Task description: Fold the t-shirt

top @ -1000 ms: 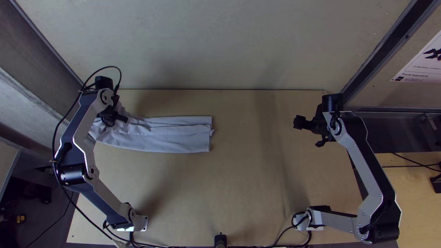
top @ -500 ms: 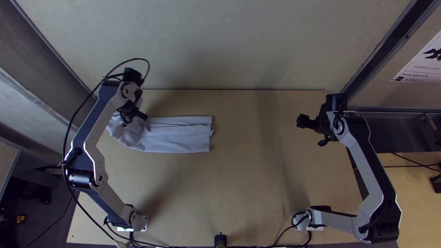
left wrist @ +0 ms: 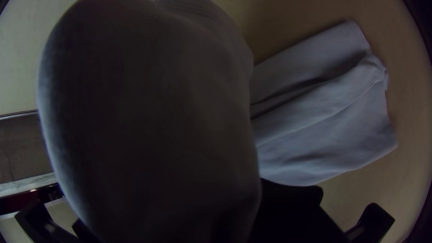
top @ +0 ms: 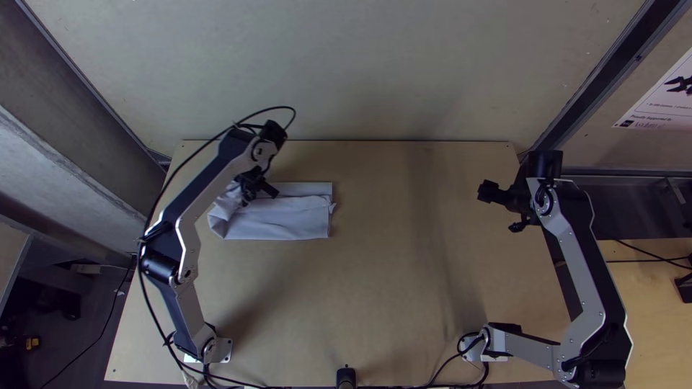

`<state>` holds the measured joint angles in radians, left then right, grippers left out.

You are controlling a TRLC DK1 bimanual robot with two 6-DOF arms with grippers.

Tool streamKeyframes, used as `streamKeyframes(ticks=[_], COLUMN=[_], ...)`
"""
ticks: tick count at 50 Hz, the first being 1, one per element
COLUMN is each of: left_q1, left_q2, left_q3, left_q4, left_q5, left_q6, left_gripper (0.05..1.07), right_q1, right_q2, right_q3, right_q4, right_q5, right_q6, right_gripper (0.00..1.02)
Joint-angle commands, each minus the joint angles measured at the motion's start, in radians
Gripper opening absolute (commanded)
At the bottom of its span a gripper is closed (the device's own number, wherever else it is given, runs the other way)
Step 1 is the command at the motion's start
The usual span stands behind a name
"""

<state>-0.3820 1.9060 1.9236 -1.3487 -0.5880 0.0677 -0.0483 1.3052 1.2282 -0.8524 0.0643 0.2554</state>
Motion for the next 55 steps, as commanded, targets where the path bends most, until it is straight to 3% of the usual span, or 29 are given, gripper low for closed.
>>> streamKeyframes(ticks=[1, 15, 17, 19, 22, 23, 28, 36, 40, 55], left_q1=[-0.046, -0.172, -0.190, -0.210, -0.228, -0.235, -0.270, -0.259, -0.265, -0.264], left_q2=[0.065, 0.248, 0.266, 0.284, 0.304, 0.314, 0.372, 0.390, 0.409, 0.383], left_q3=[0.060, 0.158, 0.172, 0.198, 0.224, 0.242, 0.379, 0.402, 0.434, 0.416], left_q4=[-0.032, -0.047, -0.047, -0.047, -0.047, -0.047, -0.029, 0.210, 0.241, 0.192], left_q5=[-0.013, -0.006, -0.004, 0.020, 0.126, 0.168, 0.378, 0.636, 0.648, 0.648], left_q6=[-0.082, -0.177, -0.197, -0.200, -0.209, -0.218, -0.302, -0.531, -0.615, -0.594], left_gripper=[0.08, 0.08, 0.12, 0.36, 0.96, 1.05, 1.03, 1.03, 1.03, 1.03], right_q1=[-0.024, -0.053, -0.053, -0.053, -0.048, -0.045, -0.032, 0.016, 0.041, 0.047], right_q2=[-0.037, -0.081, -0.089, -0.093, -0.103, -0.106, -0.115, -0.124, -0.135, -0.136], right_q3=[-0.042, -0.111, -0.121, -0.128, -0.141, -0.145, -0.167, -0.197, -0.213, -0.196], right_q4=[0.001, 0.001, 0.001, 0.001, 0.001, 0.001, 0.009, 0.015, 0.016, 0.050], right_q5=[0.009, 0.009, 0.008, 0.009, 0.008, 0.008, 0.008, 0.008, 0.008, 0.009], right_q6=[-0.018, -0.030, -0.030, -0.030, -0.030, -0.030, -0.022, -0.001, 0.005, 0.005], right_gripper=[0.98, 0.98, 0.98, 0.98, 0.98, 0.98, 0.98, 0.98, 0.98, 0.98])
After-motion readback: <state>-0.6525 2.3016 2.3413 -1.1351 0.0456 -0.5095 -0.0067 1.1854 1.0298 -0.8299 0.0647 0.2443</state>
